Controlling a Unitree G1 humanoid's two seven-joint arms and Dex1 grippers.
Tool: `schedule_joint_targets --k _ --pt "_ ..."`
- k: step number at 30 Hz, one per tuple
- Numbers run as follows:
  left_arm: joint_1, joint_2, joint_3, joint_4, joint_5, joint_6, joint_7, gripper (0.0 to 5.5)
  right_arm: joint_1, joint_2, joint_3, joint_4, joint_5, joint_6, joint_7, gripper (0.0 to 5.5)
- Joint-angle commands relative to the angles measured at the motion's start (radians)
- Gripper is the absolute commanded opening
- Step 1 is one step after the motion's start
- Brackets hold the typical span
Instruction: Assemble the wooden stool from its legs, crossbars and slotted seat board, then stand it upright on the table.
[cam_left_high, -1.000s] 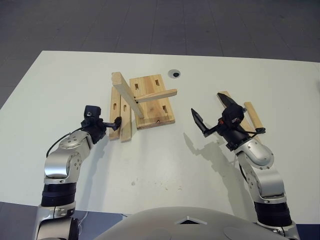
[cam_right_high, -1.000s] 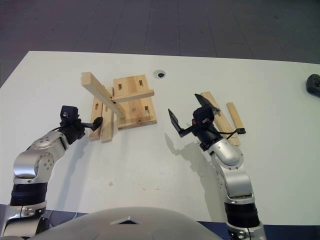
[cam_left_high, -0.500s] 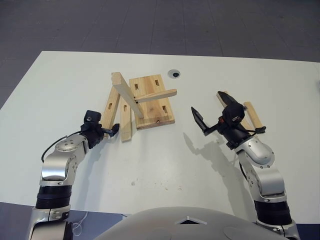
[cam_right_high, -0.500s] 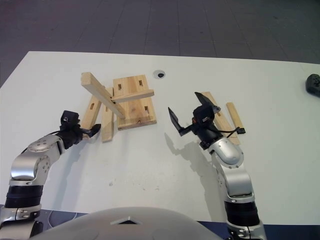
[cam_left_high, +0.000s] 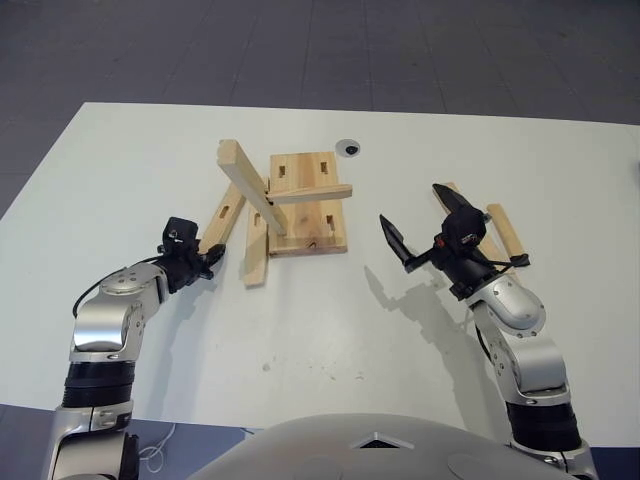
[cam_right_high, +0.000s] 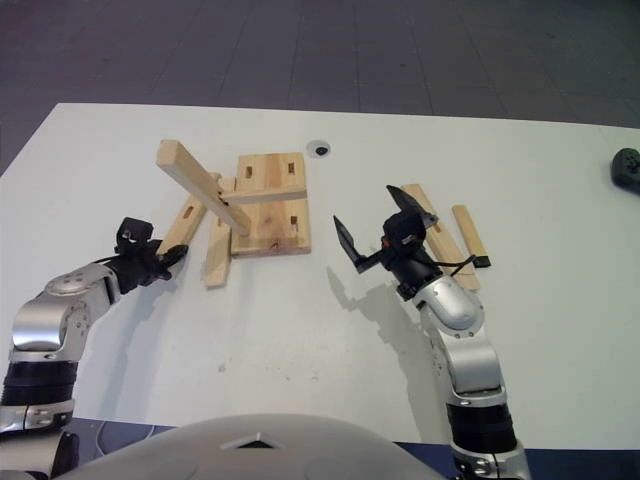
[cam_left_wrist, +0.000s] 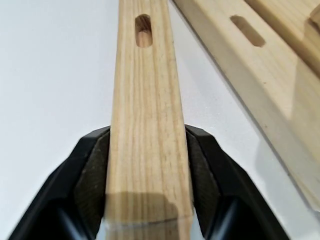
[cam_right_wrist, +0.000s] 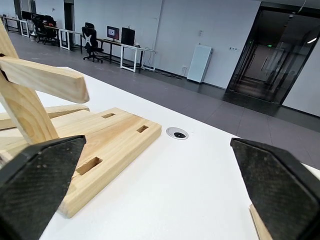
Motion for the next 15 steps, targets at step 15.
schedule_joint_targets --k 15 --pt "-0.722 0.012 -0.080 -0.228 0.052 -0.397 -0.133 2.08 -0.674 0.138 -0.364 0.014 1.184 0.436 -0.417 5.40"
